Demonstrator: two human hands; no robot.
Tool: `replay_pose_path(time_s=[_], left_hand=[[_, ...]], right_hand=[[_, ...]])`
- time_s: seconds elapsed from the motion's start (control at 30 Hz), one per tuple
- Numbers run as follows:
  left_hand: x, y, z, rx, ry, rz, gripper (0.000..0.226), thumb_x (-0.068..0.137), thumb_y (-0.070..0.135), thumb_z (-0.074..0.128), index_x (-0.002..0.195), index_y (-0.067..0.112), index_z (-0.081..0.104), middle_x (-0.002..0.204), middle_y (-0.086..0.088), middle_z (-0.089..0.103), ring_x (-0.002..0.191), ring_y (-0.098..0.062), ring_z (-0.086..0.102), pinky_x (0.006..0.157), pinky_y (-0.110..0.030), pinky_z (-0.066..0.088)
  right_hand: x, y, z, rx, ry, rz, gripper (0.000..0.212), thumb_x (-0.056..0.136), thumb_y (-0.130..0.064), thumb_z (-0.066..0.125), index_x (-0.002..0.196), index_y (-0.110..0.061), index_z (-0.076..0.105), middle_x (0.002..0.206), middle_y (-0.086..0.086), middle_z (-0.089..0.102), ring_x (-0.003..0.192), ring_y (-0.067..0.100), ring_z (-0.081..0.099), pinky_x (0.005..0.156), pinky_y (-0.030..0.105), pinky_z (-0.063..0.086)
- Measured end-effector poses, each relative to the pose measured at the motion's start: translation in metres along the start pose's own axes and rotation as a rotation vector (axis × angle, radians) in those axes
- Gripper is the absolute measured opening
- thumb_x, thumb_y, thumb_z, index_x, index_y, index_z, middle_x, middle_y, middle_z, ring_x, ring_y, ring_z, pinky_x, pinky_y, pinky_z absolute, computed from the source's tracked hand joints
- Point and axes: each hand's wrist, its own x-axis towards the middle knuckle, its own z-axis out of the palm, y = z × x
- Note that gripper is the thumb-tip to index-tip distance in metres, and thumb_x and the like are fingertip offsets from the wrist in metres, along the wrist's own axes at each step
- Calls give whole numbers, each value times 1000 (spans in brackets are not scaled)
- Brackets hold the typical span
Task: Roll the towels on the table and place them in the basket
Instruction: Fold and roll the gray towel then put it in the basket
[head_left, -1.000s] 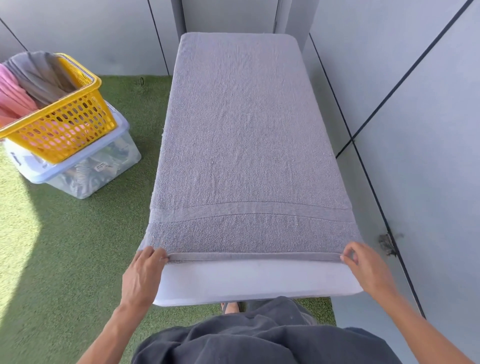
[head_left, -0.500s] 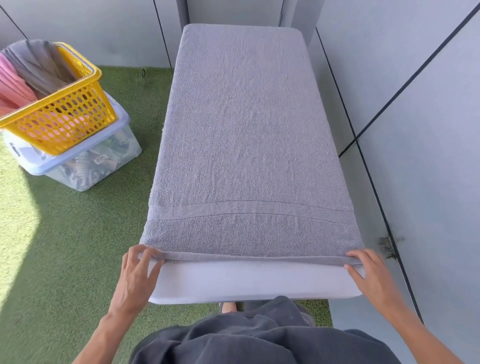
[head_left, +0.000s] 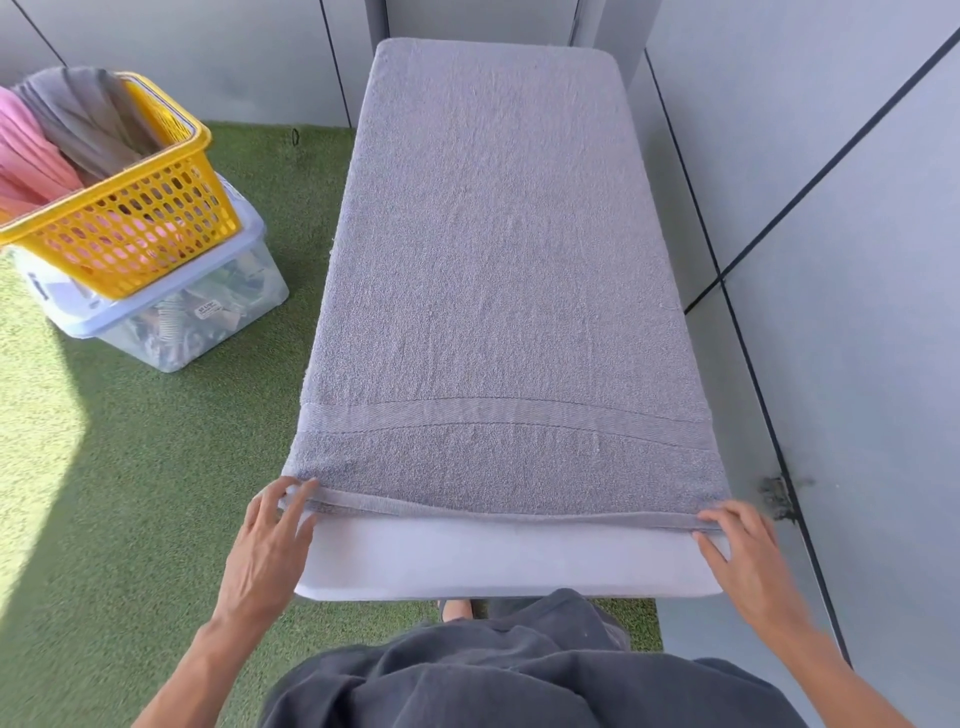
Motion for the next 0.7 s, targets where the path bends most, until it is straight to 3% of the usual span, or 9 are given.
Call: replay_pose_path(time_s=[0.17, 0.3, 0.37, 0.47, 0.57, 0.7], left_hand=[[2, 0, -1, -1, -16, -35, 50, 86, -5, 55, 134, 12, 51, 140, -11, 45, 114, -33, 48, 85, -48, 54], [6, -4, -10, -66, -20, -62, 22, 95, 7, 51, 115, 14, 60, 111, -4, 57, 93, -24, 49, 73, -40, 51], [8, -16, -10, -109, -47, -63, 16, 94, 9, 54, 107, 15, 63, 103, 1, 59, 91, -22, 51, 76, -36, 47], [13, -27, -19, -180, -153, -95, 14, 90, 9, 62, 100, 18, 65, 98, 5, 63, 88, -19, 60, 73, -30, 48], [18, -23, -31, -211, -265, -158, 11, 89, 12, 63, 94, 21, 62, 93, 5, 63, 77, -9, 58, 65, -21, 44], [23, -13, -31, -253, -192, -252, 12, 89, 17, 65, 93, 24, 57, 101, 3, 51, 75, -10, 58, 64, -31, 52]], right_hand=[[1, 7, 3, -18, -38, -23, 34, 72, -4, 81, 104, -4, 69, 103, 7, 59, 99, 26, 48, 94, 33, 34], [3, 14, 0, 45, -103, 1, 29, 81, -11, 75, 109, -13, 66, 106, 1, 55, 105, 21, 44, 97, 35, 37], [4, 16, -2, 80, -122, -23, 21, 84, -11, 71, 100, -21, 63, 98, -3, 52, 99, 18, 42, 90, 32, 36], [7, 21, -2, 113, -158, -33, 25, 85, -10, 69, 89, -30, 55, 89, -8, 51, 91, 15, 41, 80, 24, 27], [13, 25, -5, 133, -192, -12, 31, 88, -14, 67, 85, -39, 50, 89, -15, 54, 90, 15, 46, 80, 24, 29], [17, 19, -9, 150, -195, 7, 34, 86, -6, 67, 89, -36, 52, 90, -13, 59, 89, 18, 54, 82, 25, 30]])
